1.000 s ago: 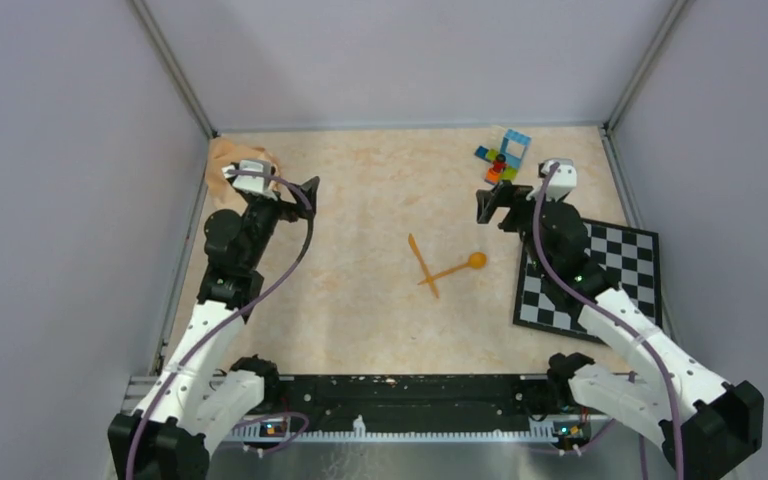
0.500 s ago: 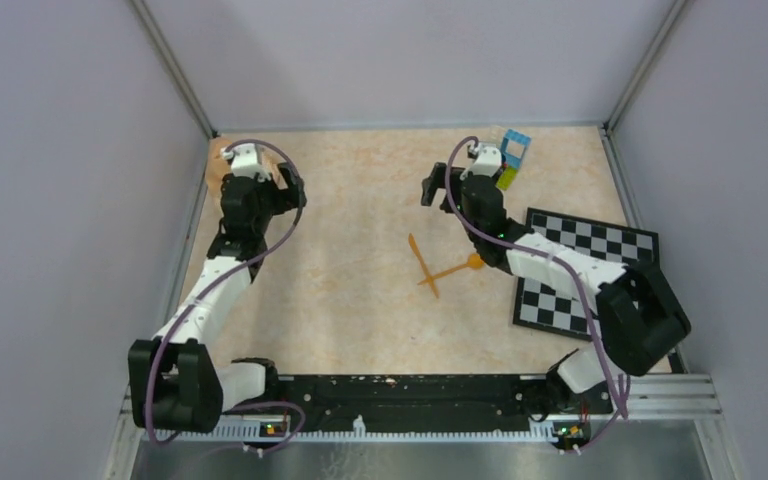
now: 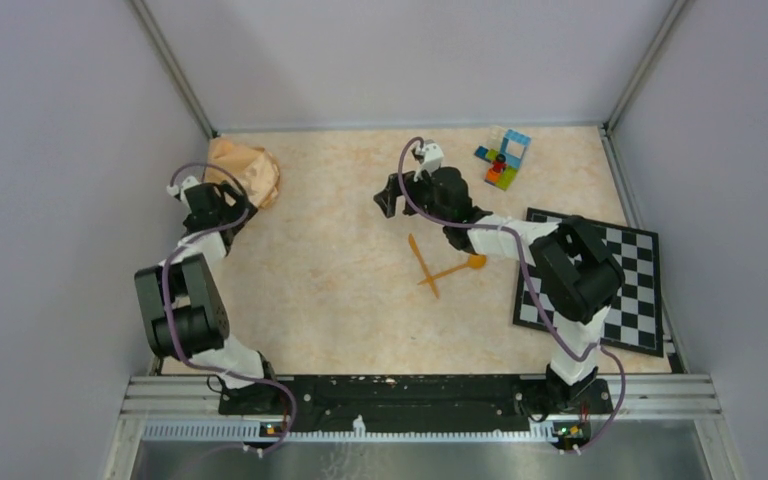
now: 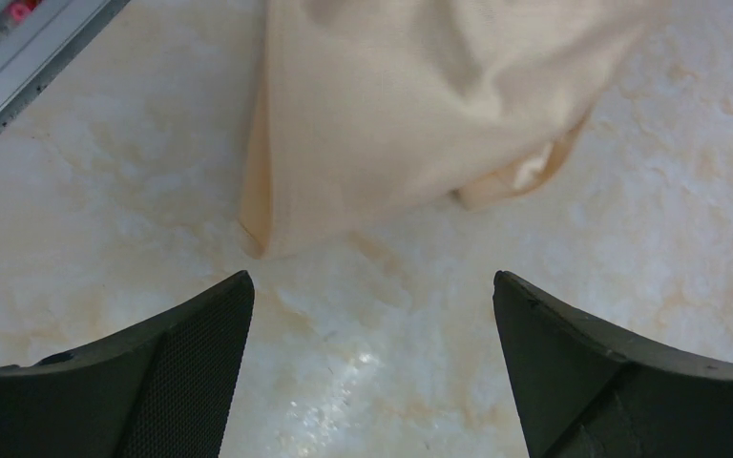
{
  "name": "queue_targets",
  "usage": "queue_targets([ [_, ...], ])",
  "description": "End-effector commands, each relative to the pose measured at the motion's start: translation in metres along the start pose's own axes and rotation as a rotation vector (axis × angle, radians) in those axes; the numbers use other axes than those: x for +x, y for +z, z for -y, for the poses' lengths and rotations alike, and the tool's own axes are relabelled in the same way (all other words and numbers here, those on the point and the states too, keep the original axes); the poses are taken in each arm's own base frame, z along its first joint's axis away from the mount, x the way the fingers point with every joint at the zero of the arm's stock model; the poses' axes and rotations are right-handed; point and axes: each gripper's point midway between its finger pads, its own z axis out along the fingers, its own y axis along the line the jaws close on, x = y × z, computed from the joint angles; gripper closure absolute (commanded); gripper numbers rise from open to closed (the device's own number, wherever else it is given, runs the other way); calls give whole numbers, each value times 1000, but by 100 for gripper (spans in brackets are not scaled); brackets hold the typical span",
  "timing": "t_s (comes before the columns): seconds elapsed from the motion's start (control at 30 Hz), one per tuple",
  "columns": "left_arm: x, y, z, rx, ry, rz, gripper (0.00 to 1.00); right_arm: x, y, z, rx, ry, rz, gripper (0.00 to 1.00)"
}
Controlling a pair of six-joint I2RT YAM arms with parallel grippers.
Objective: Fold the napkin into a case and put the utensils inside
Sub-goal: Pick up the crumpled napkin from the corner of the board, then move the crumpled napkin to the center of the board.
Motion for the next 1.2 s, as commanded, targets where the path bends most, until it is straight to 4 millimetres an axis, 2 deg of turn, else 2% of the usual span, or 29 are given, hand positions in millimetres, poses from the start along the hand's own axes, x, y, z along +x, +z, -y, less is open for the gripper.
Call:
queue_targets([
  [0.0, -2, 31, 11, 132, -143, -102, 1, -36, 6, -27, -115, -83, 73, 4],
  [0.1, 4, 48, 5, 101, -150, -119, 3, -36, 7, -26, -118, -77, 74, 4],
  [0.27, 2, 61, -15, 13, -111, -77, 5, -34, 11, -27, -138, -59, 69, 5],
  [0.3, 3, 65, -15, 13, -105, -85, 9, -34, 12, -27, -138, -58, 69, 5],
  [0.33, 5, 68, -15, 16, -103, -104, 16, -33, 13, -26, -136, -55, 65, 5],
  [0.4, 12, 72, -12, 32, -110, -145, 39, -32, 16, -25, -131, -53, 57, 6],
  [0.5, 15, 64, -3, 66, -125, -155, 67, -30, 24, -23, -114, -43, 41, 8],
  [0.57, 15, 52, 5, 79, -115, -158, 75, -28, 27, -25, -124, -41, 35, 8],
  [0.67, 19, 25, 22, 106, -113, -181, 98, -28, 30, -29, -119, -51, 40, 8],
  [0.7, 21, 15, 33, 140, -105, -191, 100, -27, 31, -28, -111, -54, 39, 9],
  [0.8, 46, -26, 73, 250, -43, -270, 100, -23, 34, -25, -92, -47, 23, 12],
  [0.87, 75, -60, 99, 310, 39, -317, 100, -20, 36, -24, -89, -46, 6, 15],
  [0.93, 118, -103, 125, 393, 114, -386, 100, -16, 37, -24, -93, -47, -18, 17],
  [1.0, 151, -140, 132, 472, 133, -451, 100, -13, 38, -25, -100, -50, -29, 17],
  [1.03, 166, -155, 132, 495, 137, -478, 92, -12, 37, -26, -107, -52, -35, 17],
  [1.1, 190, -183, 128, 537, 170, -498, 51, -11, 37, -29, -126, -54, -42, 18],
  [1.13, 194, -192, 125, 538, 190, -497, 32, -10, 36, -30, -133, -55, -47, 18],
  [1.17, 195, -199, 121, 535, 205, -496, 21, -8, 36, -31, -138, -55, -50, 18],
])
